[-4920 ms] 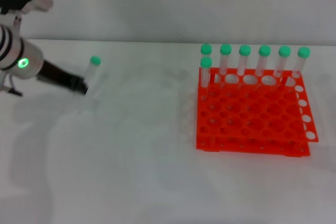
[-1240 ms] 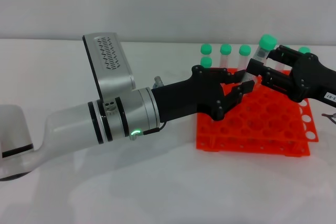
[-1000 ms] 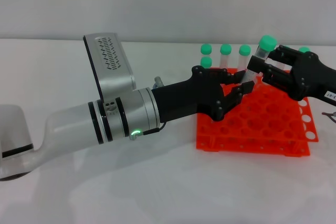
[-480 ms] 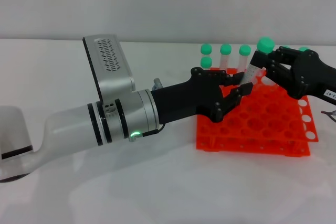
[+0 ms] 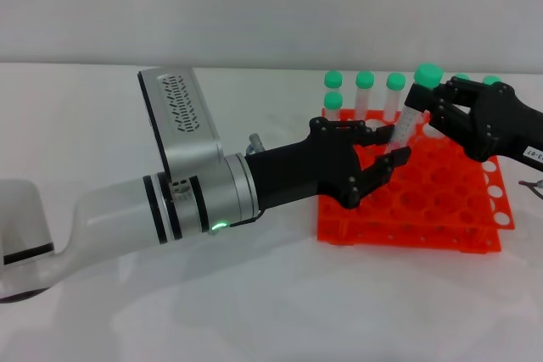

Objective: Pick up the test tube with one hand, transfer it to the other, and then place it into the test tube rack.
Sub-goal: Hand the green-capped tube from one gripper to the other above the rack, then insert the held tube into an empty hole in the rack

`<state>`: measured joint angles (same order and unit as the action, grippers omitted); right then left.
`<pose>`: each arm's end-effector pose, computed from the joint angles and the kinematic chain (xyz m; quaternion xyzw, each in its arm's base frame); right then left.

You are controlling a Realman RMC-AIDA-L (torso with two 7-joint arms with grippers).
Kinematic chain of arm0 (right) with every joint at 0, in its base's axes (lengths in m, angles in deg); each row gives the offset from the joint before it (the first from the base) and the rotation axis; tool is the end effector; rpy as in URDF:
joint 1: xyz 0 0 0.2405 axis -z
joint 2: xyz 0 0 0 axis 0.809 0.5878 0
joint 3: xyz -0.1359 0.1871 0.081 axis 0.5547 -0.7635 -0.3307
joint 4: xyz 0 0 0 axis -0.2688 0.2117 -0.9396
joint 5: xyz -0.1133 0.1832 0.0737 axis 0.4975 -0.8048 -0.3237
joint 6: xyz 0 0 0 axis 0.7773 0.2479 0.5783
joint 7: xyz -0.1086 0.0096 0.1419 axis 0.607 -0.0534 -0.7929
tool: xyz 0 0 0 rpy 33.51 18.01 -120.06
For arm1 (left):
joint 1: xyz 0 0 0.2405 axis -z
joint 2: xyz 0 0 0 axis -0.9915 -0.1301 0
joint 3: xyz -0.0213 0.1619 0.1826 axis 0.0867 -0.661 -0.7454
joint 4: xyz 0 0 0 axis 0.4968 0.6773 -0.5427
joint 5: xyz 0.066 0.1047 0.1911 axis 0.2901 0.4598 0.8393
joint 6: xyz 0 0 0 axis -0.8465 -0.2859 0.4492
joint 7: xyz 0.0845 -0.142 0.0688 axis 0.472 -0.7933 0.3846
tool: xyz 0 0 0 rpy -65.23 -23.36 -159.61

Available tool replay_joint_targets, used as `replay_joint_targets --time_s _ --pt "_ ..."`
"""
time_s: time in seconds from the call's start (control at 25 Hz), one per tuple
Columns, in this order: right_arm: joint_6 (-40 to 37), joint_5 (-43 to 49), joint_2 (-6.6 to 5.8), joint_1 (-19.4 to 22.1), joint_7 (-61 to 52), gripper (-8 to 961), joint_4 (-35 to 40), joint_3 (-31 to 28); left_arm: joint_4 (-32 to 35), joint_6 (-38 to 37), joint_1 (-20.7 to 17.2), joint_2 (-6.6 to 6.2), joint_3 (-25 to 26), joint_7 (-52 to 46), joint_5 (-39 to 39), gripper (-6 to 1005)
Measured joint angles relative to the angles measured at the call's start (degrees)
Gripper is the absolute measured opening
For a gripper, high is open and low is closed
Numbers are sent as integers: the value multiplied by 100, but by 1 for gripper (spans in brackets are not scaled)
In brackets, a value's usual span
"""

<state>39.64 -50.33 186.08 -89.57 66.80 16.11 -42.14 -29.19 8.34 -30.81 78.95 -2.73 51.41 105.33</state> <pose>0.1959 0.3785 0.0032 -0.8594 0.1447 0.4551 0.1827 -0.1463 0.3696 -0.1323 -0.9186 -0.0529 -0.3526 0.1706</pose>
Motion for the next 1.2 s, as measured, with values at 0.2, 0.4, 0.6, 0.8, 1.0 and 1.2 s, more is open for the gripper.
replay_joint_targets --time_s 0.2,0.4,0.6,0.8,1.0,1.2 --pt "13 -17 0 30 0 200 -4 0 -3 0 3 0 14 11 -19 304" --pt "12 -24 -7 44 7 201 -4 0 -126 0 -53 0 281 317 -50 376" --pt "-20 -29 -26 129 14 201 48 -86 -525 1 -120 0 756 1152 29 654" --pt "-108 -138 -46 262 178 201 87 -224 -795 -8 -456 0 1355 1636 44 814" --pt "-424 -171 -27 299 270 201 141 -307 -1037 -135 -917 -1 2222 2097 413 881" --pt "-649 -232 34 134 524 202 53 -271 -1454 -492 -1684 -14 3409 2969 1092 881"
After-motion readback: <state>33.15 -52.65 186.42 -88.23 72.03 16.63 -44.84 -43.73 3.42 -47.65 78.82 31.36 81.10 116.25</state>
